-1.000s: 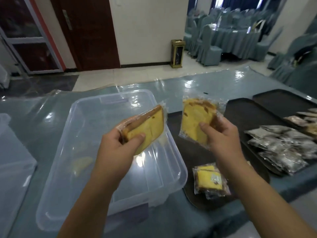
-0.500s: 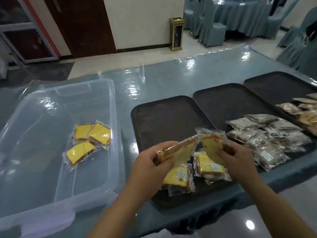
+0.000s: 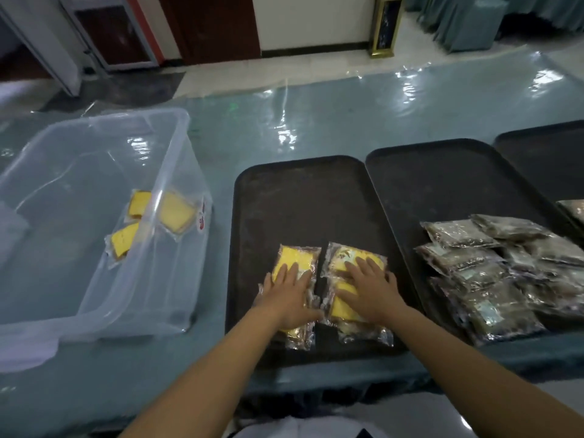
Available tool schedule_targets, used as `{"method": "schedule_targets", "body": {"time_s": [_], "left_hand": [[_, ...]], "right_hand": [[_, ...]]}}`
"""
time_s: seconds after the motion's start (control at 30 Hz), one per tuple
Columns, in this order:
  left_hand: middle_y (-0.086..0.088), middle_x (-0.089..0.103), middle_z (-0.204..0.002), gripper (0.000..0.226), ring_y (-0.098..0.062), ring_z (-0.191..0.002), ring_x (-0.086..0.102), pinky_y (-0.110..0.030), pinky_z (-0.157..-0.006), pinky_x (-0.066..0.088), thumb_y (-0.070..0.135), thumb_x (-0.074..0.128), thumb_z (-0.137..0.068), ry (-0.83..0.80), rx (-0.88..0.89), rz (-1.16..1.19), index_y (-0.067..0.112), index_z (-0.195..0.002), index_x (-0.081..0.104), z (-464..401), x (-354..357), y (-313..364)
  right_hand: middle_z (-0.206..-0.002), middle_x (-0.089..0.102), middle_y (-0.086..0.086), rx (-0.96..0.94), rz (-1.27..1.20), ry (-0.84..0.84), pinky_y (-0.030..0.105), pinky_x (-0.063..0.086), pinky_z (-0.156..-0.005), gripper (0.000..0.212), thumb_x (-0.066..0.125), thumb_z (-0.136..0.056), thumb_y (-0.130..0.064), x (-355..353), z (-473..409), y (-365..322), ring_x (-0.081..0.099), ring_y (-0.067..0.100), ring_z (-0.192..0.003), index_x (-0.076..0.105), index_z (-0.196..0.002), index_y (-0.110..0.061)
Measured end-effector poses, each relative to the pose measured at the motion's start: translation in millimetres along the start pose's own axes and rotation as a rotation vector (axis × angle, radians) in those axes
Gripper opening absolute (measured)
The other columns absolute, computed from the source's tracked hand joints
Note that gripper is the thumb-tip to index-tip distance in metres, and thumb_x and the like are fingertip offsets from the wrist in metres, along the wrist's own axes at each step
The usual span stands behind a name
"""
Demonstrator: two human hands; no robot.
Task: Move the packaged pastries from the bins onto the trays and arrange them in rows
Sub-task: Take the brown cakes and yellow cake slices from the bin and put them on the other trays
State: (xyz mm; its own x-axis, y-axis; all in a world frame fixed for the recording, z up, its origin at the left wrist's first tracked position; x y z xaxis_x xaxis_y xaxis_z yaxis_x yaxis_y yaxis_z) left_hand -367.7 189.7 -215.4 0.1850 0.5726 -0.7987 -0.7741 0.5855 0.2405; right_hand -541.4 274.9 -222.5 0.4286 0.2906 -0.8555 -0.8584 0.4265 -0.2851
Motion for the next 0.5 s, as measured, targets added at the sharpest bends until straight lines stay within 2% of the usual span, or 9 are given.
{"method": "schedule_targets", "body": {"time_s": [0.07, 0.13, 0.2, 0.27, 0.33, 0.43, 0.5], "left_hand": [[0.002, -0.012, -0.166, 0.087, -0.023, -0.152, -0.017, -0.052, -0.119, -0.011, 0.072, 0.042, -0.090, 0.047, 0.010, 0.023, 0.036, -0.158, 0.002, -1, 1, 0], [0.002, -0.004, -0.167, 0.080, -0.021, -0.153, -0.013, -0.049, -0.119, -0.012, 0.070, 0.041, -0.092, 0.093, 0.010, 0.060, 0.039, -0.158, 0.008, 2, -7, -1], [0.004, 0.001, -0.168, 0.078, -0.020, -0.153, -0.007, -0.048, -0.122, -0.007, 0.067, 0.046, -0.092, 0.124, 0.015, 0.124, 0.039, -0.157, 0.014, 11, -18, -2], [0.005, 0.009, -0.167, 0.076, -0.018, -0.154, 0.003, -0.044, -0.124, 0.005, 0.059, 0.054, -0.093, 0.167, 0.036, 0.272, 0.037, -0.156, 0.019, 31, -35, 1], [0.009, 0.022, -0.163, 0.071, -0.013, -0.150, 0.018, -0.037, -0.123, 0.020, 0.049, 0.060, -0.094, 0.228, 0.082, 0.420, 0.036, -0.155, 0.025, 62, -55, 5], [0.023, 0.043, -0.148, 0.056, 0.005, -0.134, 0.040, -0.023, -0.113, 0.036, 0.040, 0.063, -0.095, 0.370, 0.162, 0.474, 0.040, -0.147, 0.041, 120, -91, 8], [0.032, 0.055, -0.130, 0.044, 0.013, -0.120, 0.048, -0.009, -0.099, 0.040, 0.035, 0.066, -0.094, 0.455, 0.178, 0.590, 0.048, -0.134, 0.053, 157, -116, 1]], "right_hand": [[-0.165, -0.004, -0.002, -0.029, -0.017, 0.000, 0.058, 0.003, -0.118, 0.073, 0.034, -0.096, -0.064, 4, 4, 3, -0.009, 0.020, -0.151, 0.009, -0.157, -0.032], [-0.166, 0.000, -0.004, -0.047, -0.050, 0.018, 0.057, 0.003, -0.120, 0.066, 0.032, -0.098, -0.061, -1, 5, 8, -0.006, 0.018, -0.152, 0.014, -0.156, -0.034], [-0.163, 0.017, -0.004, -0.054, -0.093, 0.055, 0.055, 0.005, -0.119, 0.061, 0.035, -0.098, -0.060, -14, 5, 8, 0.008, 0.019, -0.151, 0.027, -0.152, -0.034], [-0.153, 0.041, -0.004, -0.086, -0.152, 0.154, 0.053, 0.018, -0.117, 0.056, 0.042, -0.096, -0.058, -37, 7, 1, 0.032, 0.021, -0.143, 0.042, -0.145, -0.030], [-0.140, 0.055, -0.003, -0.143, -0.261, 0.228, 0.052, 0.031, -0.111, 0.050, 0.052, -0.095, -0.050, -61, 13, -13, 0.048, 0.020, -0.131, 0.053, -0.137, -0.024], [-0.133, 0.059, -0.005, -0.234, -0.401, 0.289, 0.046, 0.040, -0.107, 0.043, 0.057, -0.095, -0.042, -94, 24, -44, 0.052, 0.015, -0.124, 0.057, -0.133, -0.022], [-0.132, 0.058, -0.008, -0.310, -0.477, 0.317, 0.033, 0.042, -0.103, 0.040, 0.058, -0.096, -0.038, -115, 32, -72, 0.050, 0.008, -0.122, 0.057, -0.132, -0.023]]}}
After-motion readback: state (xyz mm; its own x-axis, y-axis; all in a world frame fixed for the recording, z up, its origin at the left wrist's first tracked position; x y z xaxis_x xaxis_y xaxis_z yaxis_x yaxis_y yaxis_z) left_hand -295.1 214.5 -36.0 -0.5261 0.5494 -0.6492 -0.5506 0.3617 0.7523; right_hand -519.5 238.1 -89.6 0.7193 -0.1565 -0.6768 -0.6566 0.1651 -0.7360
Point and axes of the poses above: each hand's wrist, its own z-axis away from the middle knuckle, its own x-axis out of the palm, y = z × x, the point moved 6 cm from there along -z, towards the middle knuckle
